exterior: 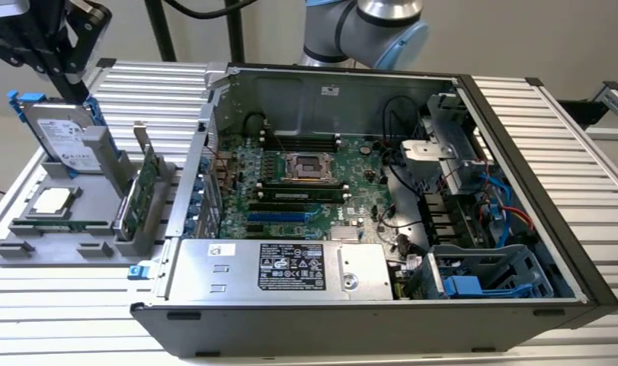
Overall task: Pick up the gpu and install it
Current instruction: 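Reach for the gpu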
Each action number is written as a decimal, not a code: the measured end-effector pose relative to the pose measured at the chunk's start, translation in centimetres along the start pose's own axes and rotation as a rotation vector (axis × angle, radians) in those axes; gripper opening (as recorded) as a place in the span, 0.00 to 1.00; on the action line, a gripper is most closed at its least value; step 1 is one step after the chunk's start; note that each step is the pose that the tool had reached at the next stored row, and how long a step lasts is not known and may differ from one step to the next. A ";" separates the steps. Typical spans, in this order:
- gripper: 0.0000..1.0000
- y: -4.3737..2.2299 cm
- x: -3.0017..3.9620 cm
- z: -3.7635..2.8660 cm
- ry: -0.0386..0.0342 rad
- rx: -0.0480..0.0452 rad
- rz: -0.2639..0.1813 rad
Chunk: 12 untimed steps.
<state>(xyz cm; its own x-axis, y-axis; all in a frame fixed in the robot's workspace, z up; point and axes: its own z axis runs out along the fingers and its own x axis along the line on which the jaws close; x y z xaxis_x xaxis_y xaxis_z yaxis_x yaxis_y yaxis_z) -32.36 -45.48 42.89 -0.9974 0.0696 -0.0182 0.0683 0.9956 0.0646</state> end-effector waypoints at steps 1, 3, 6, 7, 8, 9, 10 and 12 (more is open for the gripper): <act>0.00 -0.06 0.10 0.00 0.0000 -0.0002 0.000; 0.00 -0.19 0.27 -0.02 0.0001 -0.0004 0.000; 0.00 -0.37 0.54 -0.04 0.0001 -0.0009 0.000; 0.00 -0.43 0.63 -0.04 0.0001 -0.0010 0.000; 0.00 -0.49 0.73 -0.05 0.0001 -0.0012 0.000; 0.00 -0.55 0.83 -0.05 0.0001 -0.0014 0.000; 0.00 -0.61 0.92 -0.06 0.0001 -0.0016 0.000; 0.00 -0.72 1.09 -0.07 0.0002 -0.0018 0.000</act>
<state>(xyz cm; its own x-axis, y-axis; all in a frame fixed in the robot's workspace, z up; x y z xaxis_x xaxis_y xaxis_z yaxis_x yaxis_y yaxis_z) -33.50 -46.12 42.89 -0.9974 0.0696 -0.0180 0.0682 0.9955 0.0664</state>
